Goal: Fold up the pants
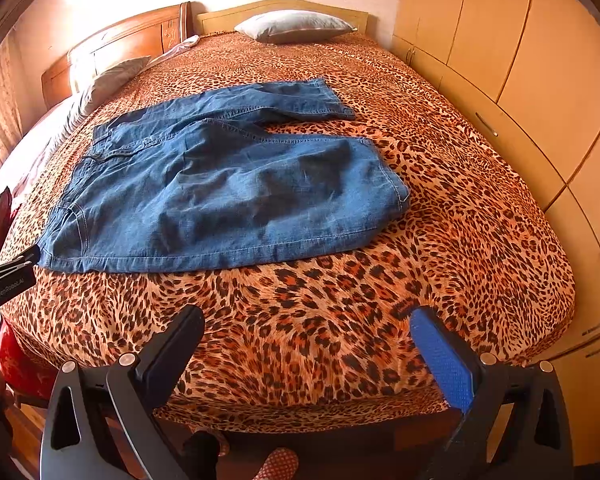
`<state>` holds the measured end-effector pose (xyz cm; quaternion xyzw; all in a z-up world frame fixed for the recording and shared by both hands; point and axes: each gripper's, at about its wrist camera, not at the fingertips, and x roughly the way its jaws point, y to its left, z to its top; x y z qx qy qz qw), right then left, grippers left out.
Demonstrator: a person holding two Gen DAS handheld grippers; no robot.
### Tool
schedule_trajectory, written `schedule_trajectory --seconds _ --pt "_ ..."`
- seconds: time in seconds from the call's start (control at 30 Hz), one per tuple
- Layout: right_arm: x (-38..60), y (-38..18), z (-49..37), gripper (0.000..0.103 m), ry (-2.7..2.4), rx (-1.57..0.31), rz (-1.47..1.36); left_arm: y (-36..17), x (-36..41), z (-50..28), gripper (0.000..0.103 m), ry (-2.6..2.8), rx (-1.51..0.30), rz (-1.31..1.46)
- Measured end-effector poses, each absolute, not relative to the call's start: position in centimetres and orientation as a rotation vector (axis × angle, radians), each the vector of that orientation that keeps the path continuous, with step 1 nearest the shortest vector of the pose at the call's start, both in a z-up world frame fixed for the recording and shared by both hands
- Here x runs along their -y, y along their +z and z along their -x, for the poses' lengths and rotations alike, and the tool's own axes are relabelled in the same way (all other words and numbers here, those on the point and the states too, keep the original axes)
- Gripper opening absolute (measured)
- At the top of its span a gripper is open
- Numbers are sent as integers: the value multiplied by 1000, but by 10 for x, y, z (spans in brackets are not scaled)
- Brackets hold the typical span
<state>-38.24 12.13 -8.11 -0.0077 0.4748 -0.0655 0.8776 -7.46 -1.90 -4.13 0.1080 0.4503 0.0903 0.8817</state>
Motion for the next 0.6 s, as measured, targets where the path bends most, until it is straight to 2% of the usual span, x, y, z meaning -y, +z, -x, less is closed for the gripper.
schedule_trajectory --seconds 0.6 --pt "-122 -89 376 103 -167 -1015 2 -37 31 69 95 109 -964 -161"
